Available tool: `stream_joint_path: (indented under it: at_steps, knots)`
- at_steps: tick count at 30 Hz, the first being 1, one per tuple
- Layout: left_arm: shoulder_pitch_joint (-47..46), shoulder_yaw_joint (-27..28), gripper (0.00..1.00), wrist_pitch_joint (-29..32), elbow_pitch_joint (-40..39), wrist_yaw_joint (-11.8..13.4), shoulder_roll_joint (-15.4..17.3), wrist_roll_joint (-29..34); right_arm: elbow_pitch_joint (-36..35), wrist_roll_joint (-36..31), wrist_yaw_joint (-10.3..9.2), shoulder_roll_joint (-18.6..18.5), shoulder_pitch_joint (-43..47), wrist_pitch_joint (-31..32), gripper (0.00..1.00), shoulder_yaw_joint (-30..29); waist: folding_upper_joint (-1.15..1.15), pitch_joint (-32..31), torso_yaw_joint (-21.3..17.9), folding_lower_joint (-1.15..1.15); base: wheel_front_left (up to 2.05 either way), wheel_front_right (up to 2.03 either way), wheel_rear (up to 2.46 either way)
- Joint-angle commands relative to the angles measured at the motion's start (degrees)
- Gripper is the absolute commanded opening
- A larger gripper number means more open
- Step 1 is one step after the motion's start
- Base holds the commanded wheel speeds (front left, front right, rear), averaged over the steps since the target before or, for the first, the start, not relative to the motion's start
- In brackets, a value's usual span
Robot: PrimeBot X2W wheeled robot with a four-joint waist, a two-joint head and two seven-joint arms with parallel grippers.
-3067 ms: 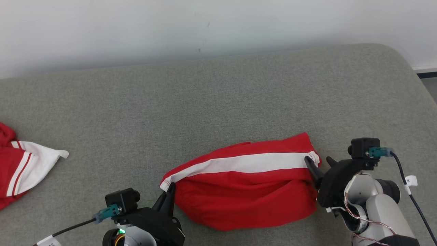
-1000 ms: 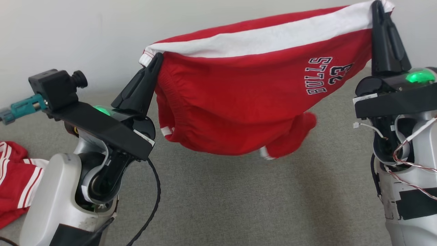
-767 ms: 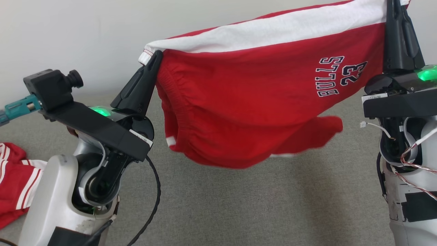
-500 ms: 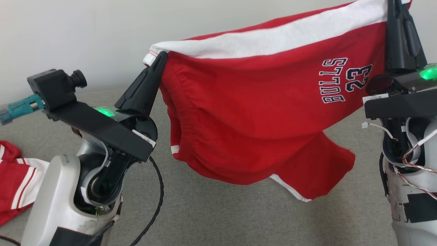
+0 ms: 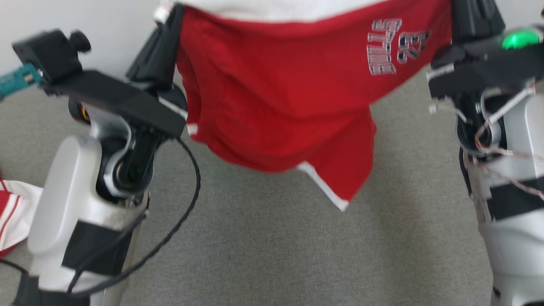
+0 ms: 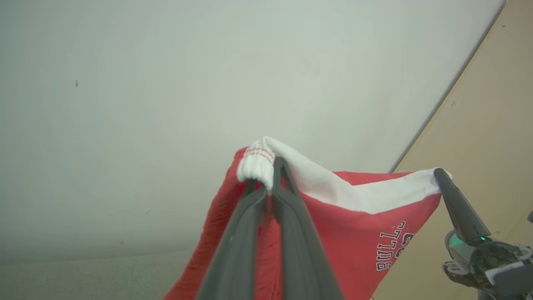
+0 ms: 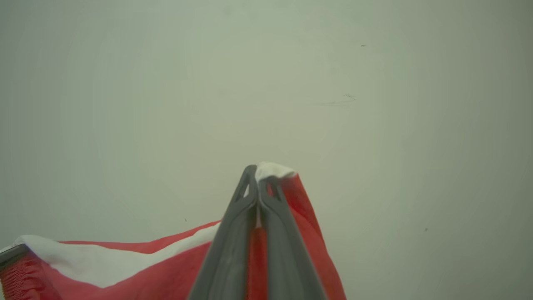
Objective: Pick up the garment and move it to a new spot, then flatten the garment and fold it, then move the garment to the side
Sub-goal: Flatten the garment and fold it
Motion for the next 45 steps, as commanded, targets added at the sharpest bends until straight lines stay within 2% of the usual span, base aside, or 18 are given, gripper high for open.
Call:
stream_joint_path:
  at_steps: [1, 8, 12, 18, 24, 30, 32, 34, 37, 45]
  knots:
    - [-2.5, 0.2, 0.00, -1.7, 1.9, -0.4, -0.3, 1.2, 2.1, -0.6, -0.13, 0.3, -2.8, -1.4, 0.00, 0.9, -0.01, 2.7, -0.6, 0.00, 0.00, 0.00, 0.00]
    - [-11.5, 1.4, 0.00, -13.7, 9.3, -1.7, -1.3, 5.0, 10.5, -5.3, -0.13, 0.6, -13.6, -10.6, 0.00, 2.0, -0.01, 5.9, -1.1, 0.00, 0.00, 0.00, 0.00]
    - [-14.0, 0.6, 0.00, -20.1, 11.8, -2.3, -1.5, 6.0, 12.1, -9.1, -0.13, 1.1, -16.5, -12.4, 0.00, 1.1, -0.01, 7.0, -1.3, 0.00, 0.00, 0.00, 0.00]
    - [-11.2, -5.0, 0.00, -22.7, 14.0, -2.4, -0.4, 4.3, 12.5, -10.5, -0.13, 0.0, -12.0, -12.5, 0.00, 4.0, -0.01, 8.3, -1.1, 0.00, 0.00, 0.00, 0.00]
    - [-5.6, -10.9, 0.00, -23.2, 13.4, -2.4, 2.5, 1.5, 13.4, -6.7, -0.13, -3.5, -5.3, -12.0, 0.00, 9.7, -0.01, 7.7, -0.6, 0.00, 0.00, 0.00, 0.00]
    - [4.3, -16.8, 0.00, -23.7, 9.3, -2.4, 6.6, -0.5, 6.2, 2.4, -0.13, -9.5, 6.0, -6.5, 0.00, 12.9, -0.01, 5.1, 0.5, 0.00, 0.00, 0.00, 0.00]
    - [9.4, -18.3, 0.00, -23.8, 7.2, -2.4, 8.6, -1.1, 0.9, 6.2, -0.13, -12.7, 13.1, -3.0, 0.00, 10.5, -0.01, 3.6, 1.0, 0.00, 0.00, 0.00, 0.00]
    - [12.7, -19.2, 0.00, -23.2, 6.0, -2.3, 9.7, -1.1, -2.6, 8.3, -0.13, -14.0, 18.2, -0.3, 0.00, 8.4, -0.01, 2.5, 1.3, 0.00, 0.00, 0.00, 0.00]
    - [17.5, -20.1, 0.00, -22.4, 3.8, -1.7, 11.0, -2.1, -7.4, 10.8, -0.13, -14.6, 26.2, 4.9, 0.00, 4.4, -0.01, 1.1, 1.6, 0.00, 0.00, 0.00, 0.00]
    - [27.8, -22.8, 0.00, -19.4, -1.2, 1.5, 14.1, -2.7, -19.0, 17.3, -0.13, -12.1, 44.6, 20.3, 0.00, -4.2, -0.01, -1.2, 1.7, 0.00, 0.00, 0.00, 0.00]
